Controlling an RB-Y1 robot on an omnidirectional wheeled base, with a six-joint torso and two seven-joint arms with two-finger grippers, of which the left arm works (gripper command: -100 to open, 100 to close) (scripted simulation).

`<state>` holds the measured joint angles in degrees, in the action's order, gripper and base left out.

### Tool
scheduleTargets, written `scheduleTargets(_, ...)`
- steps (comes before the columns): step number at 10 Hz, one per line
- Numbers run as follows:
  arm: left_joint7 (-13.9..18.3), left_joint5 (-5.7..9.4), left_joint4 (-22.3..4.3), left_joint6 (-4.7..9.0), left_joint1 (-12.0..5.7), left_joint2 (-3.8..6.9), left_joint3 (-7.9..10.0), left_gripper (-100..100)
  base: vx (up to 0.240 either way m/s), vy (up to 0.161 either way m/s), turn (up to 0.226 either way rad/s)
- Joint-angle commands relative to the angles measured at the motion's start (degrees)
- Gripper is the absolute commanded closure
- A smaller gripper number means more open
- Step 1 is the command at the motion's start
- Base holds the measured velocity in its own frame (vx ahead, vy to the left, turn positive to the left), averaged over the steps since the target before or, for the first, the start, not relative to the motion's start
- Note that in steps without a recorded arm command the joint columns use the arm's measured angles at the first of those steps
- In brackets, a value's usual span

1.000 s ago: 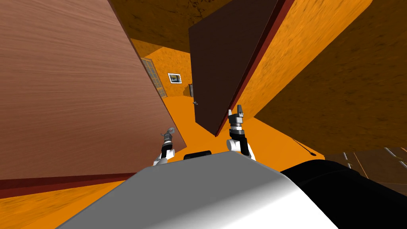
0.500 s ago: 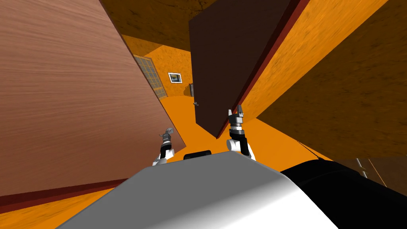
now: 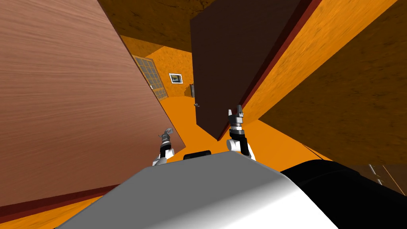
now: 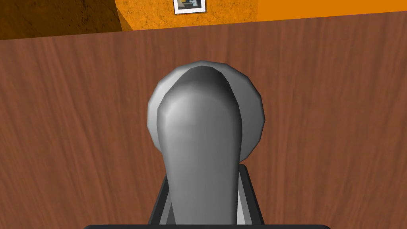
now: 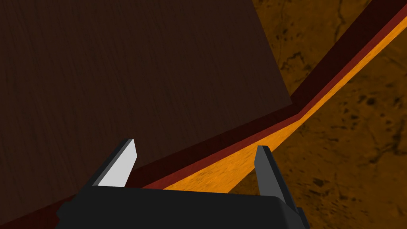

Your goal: Push the door open

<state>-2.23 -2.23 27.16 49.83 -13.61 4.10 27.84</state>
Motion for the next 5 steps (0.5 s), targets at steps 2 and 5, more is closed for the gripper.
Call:
scheduleTargets(2, -1.62, 0.98, 3.81, -1.06, 0.76, 0.20, 1.98, 100, 0.148, 0.006, 0.042)
scheduleTargets(5, -2.41, 1.48, 3.82, -0.96, 0.56, 0.11, 2.88, 100, 0.125, 0.012, 0.038)
